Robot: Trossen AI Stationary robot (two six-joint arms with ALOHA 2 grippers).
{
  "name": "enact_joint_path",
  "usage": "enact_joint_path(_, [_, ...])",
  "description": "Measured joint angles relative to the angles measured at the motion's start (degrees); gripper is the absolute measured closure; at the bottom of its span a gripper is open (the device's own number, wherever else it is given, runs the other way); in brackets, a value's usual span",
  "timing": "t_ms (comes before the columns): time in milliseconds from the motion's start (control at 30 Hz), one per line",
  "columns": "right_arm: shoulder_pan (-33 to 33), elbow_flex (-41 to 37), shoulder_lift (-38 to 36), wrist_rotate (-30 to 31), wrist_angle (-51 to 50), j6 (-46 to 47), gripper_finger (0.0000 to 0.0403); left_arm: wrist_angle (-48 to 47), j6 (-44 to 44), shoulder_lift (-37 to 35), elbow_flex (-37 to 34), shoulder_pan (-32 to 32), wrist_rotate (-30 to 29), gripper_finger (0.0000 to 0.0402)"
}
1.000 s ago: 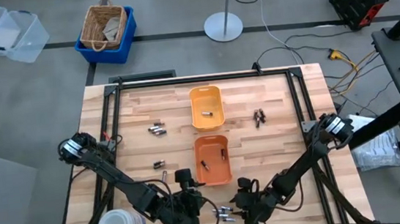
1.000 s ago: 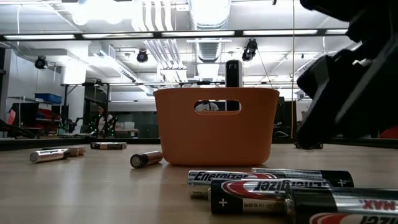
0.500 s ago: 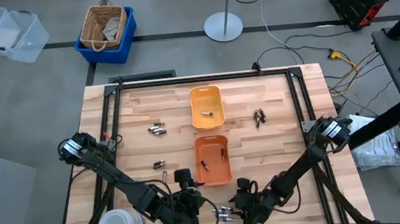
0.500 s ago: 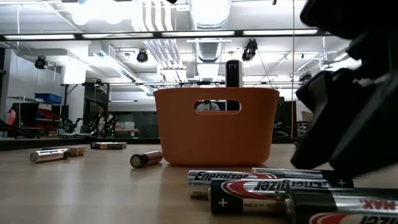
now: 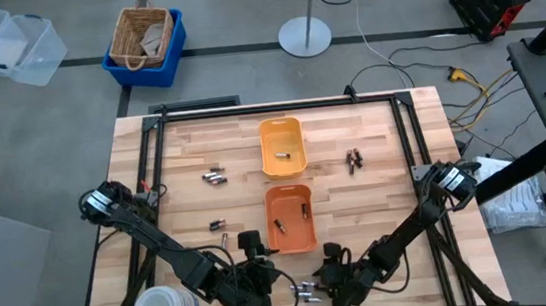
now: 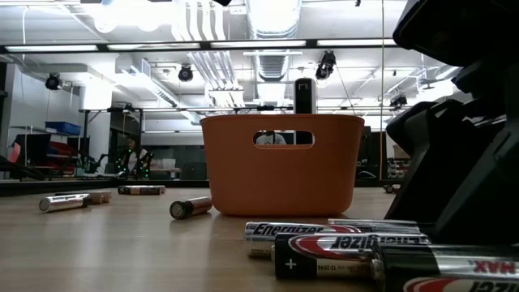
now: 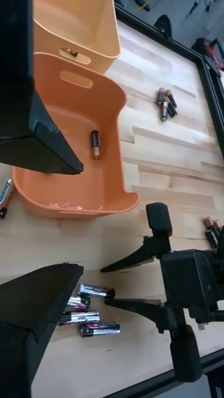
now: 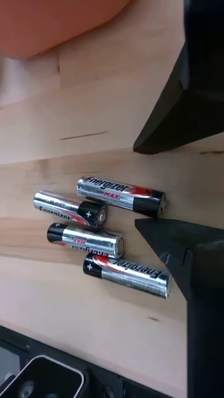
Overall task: Sort batteries
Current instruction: Put the silver battery into the yellow bin
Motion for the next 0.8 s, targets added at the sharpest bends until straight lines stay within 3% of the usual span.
enact_joint_path(433, [-0.06,0.0,-0.07,0.05,-1.72,-5.18,0.0354,0.35,-0.22,-0.02,0.0,0.0,-0.09,0.0177])
enact_joint_path(800, [-0.24,-0.33,-2.92,-1.27,-4.57,-9.79,0.0361,0.44,-0.14,-0.01,0.0,0.0,-0.11,0.0177])
